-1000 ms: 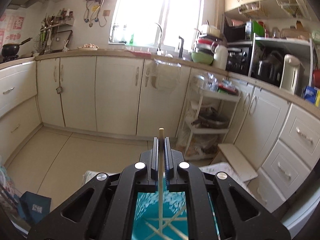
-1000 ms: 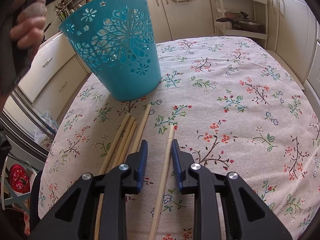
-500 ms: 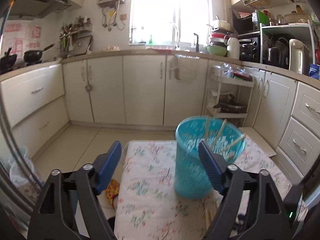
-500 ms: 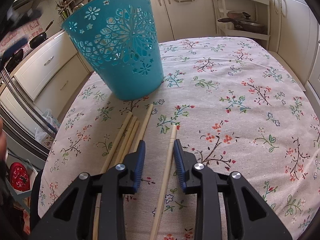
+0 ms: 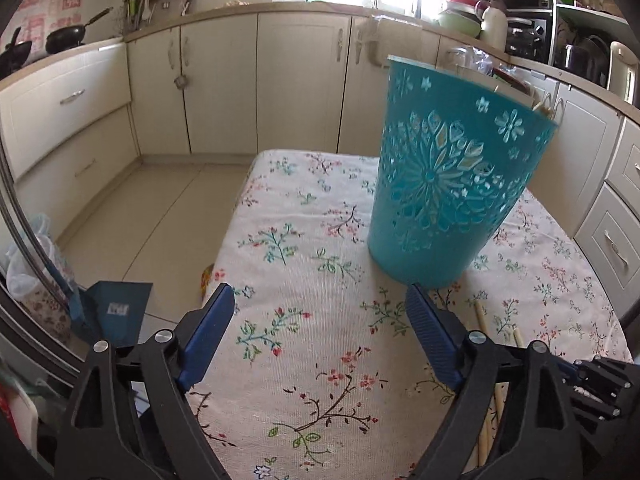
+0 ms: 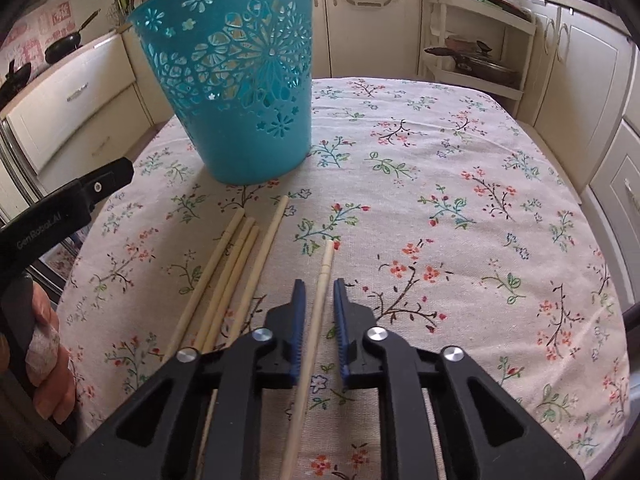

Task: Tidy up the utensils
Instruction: 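Close the right tool on one wooden stick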

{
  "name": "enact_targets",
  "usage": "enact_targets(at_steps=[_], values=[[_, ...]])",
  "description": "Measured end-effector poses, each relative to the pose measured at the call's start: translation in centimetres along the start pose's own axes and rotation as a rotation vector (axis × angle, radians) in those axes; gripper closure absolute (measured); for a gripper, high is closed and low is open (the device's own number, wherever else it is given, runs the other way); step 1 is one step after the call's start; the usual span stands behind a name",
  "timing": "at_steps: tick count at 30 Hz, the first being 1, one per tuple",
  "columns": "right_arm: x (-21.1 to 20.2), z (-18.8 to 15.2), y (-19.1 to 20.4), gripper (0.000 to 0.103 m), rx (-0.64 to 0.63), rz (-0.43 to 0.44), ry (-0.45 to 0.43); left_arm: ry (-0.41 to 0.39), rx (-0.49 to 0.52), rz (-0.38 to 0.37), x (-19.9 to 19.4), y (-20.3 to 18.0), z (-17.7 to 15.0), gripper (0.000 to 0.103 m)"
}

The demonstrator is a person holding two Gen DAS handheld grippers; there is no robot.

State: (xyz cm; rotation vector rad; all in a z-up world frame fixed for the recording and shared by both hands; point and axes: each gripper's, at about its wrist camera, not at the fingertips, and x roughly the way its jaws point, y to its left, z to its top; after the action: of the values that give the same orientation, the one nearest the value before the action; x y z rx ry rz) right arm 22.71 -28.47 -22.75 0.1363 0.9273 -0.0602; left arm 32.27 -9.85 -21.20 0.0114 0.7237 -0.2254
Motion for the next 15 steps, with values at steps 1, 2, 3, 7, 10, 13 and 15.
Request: enact_targets(at_steps=[1, 2, 3, 7, 10, 13, 15], values=[[0.0, 0.0, -0.2, 0.092, 0.003, 0.007, 0.007, 0.003, -0.004, -0.002, 0.1, 0.0, 0.1, 0.018], [0.0, 0.2, -0.6, 0.092, 0.013, 0.015, 0.021, 0.004, -0.009, -0.001, 0.2, 0.0, 0.1, 0.016], [0.0, 0.3, -0.8, 0.092, 0.023, 0.017, 0.032, 0.004, -0.012, 0.0, 0.3, 0.0, 0.1, 0.015], [-0.2, 0.0, -0.8, 0.09, 0.014, 0.008, 0.041, 0.02, -0.015, 0.005, 0.7, 0.1, 0.1, 0.014], [-0.4, -0.6, 0.0, 0.089, -0.028, -0.029, 0.016, 0.022, -0.005, 0.011, 0.7, -0.2, 0.1, 0.014], [-0.5, -1.0, 0.3, 0.089, -0.043, -0.052, -0.007, 0.025, 0.001, 0.018, 0.8, -0.4, 0.0, 0.013], [-0.5, -0.9, 0.1, 0.092, -0.035, -0.044, -0.009, 0.027, -0.001, 0.021, 0.8, -0.4, 0.0, 0.013]])
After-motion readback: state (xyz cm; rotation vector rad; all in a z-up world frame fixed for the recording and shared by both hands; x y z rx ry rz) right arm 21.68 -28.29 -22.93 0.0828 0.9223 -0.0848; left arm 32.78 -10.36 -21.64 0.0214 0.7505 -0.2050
